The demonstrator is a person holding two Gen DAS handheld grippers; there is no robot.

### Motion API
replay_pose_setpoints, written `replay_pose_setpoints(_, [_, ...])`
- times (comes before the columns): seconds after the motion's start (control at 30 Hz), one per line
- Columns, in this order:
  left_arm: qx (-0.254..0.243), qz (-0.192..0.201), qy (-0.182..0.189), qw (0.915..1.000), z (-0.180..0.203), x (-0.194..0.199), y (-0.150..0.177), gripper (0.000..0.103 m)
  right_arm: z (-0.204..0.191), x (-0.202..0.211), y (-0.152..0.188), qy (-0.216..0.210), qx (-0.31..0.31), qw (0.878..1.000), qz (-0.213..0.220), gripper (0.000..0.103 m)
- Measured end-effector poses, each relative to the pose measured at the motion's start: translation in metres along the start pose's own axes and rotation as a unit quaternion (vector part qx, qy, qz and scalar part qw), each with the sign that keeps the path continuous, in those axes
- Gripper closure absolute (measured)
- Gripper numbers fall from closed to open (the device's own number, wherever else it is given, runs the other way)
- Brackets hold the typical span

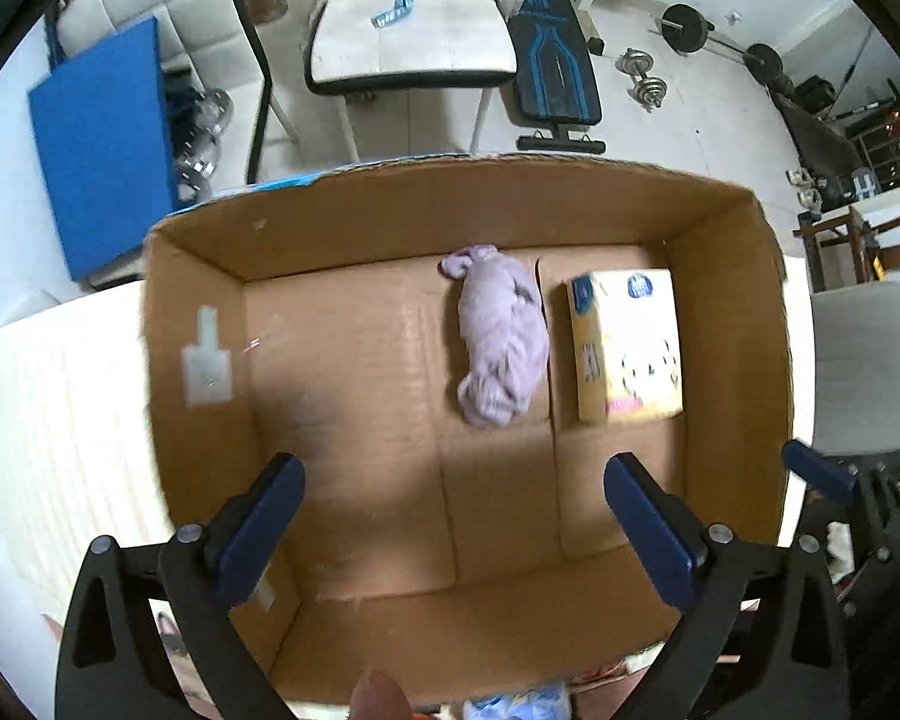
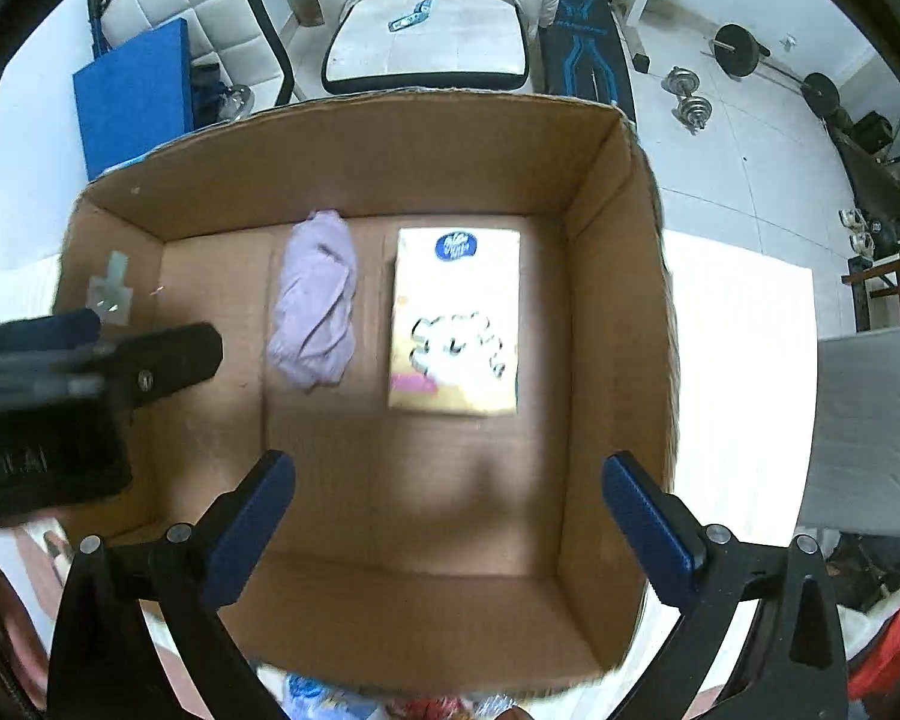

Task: Organize soft objects
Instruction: 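Lower the towel and tissue pack into the box and open both grippers, then grasp the black snack bag with the left gripper while the right grasps the red snack bag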

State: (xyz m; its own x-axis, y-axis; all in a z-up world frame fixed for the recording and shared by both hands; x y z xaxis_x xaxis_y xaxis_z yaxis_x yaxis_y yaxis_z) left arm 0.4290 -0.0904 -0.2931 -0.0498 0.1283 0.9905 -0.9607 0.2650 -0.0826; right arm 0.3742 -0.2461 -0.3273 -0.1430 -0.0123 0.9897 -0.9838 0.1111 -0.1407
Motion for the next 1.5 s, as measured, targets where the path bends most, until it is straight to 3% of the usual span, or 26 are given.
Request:
replay_pose_setpoints(0.23, [-0.002, 0.09, -0.051, 0.9946, 0.004, 0.057, 0.026, 0.001, -0.008, 0.053, 0.027, -0.031, 0.004, 0.998, 0.049, 0.0])
replay_pose_setpoints(0.3, [-0.003, 0.12, -0.071, 0.9902, 0.003, 0.077, 0.048, 0.001, -0.003, 0.072, 0.046, -0.028, 0.005, 0.997, 0.069, 0.0])
replay_pose_setpoints(0.4, [0.019, 0.129, -0.077, 0.9884, -0.009, 0.085, 0.093, 0.001, 0.017, 0.084, 0.084, -0.018, -0.017, 0.996, 0.084, 0.0])
replay_pose_setpoints(0.5, [0.046, 0.093, -0.07, 0.9921, -0.025, 0.059, 0.145, 0.001, 0.027, 0.07, 0.132, -0.029, -0.029, 0.997, 0.063, 0.0])
replay_pose_setpoints(0.6, [0.068, 0.026, -0.073, 0.9947, -0.036, 0.008, 0.183, 0.002, 0.022, 0.022, 0.174, -0.06, -0.038, 0.997, -0.012, 0.002])
replay_pose_setpoints(0.67, [0.085, -0.008, -0.072, 0.9938, -0.044, -0.021, 0.201, 0.011, 0.014, -0.013, 0.191, -0.069, -0.044, 0.995, -0.052, 0.012])
replay_pose_setpoints(0.73, [0.095, -0.047, -0.072, 0.9917, -0.051, -0.055, 0.214, 0.017, 0.008, -0.038, 0.203, -0.067, -0.042, 0.994, -0.072, 0.015])
replay_pose_setpoints(0.93, [0.097, -0.106, -0.071, 0.987, -0.057, -0.119, 0.236, 0.018, -0.003, -0.087, 0.218, -0.066, -0.059, 0.989, -0.114, 0.02])
replay_pose_setpoints(1.03, [0.099, -0.122, -0.066, 0.9853, -0.056, -0.138, 0.241, 0.018, -0.005, -0.096, 0.22, -0.06, -0.06, 0.989, -0.121, 0.021])
replay_pose_setpoints(1.23, [0.118, -0.125, -0.055, 0.9835, -0.058, -0.155, 0.247, 0.019, -0.009, -0.113, 0.23, -0.052, -0.056, 0.986, -0.145, 0.038])
replay_pose_setpoints(1.5, [0.102, -0.108, -0.051, 0.9876, -0.046, -0.143, 0.249, 0.051, -0.012, -0.112, 0.228, -0.036, -0.05, 0.989, -0.137, 0.045])
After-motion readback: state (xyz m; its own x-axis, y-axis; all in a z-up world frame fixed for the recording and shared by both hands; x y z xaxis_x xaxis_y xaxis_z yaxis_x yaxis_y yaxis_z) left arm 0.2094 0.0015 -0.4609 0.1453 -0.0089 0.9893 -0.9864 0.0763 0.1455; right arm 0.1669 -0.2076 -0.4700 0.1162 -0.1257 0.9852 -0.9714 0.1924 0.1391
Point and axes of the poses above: each gripper's, at about its wrist camera, not at the fingertips, and x roughly against the way its jaws point, z to its right, y to its underside, the point moved 7 cm from there along -x, roughly the way its jaws point, and after that the axes turned 2 degrees about z, right-handed, at the moved point
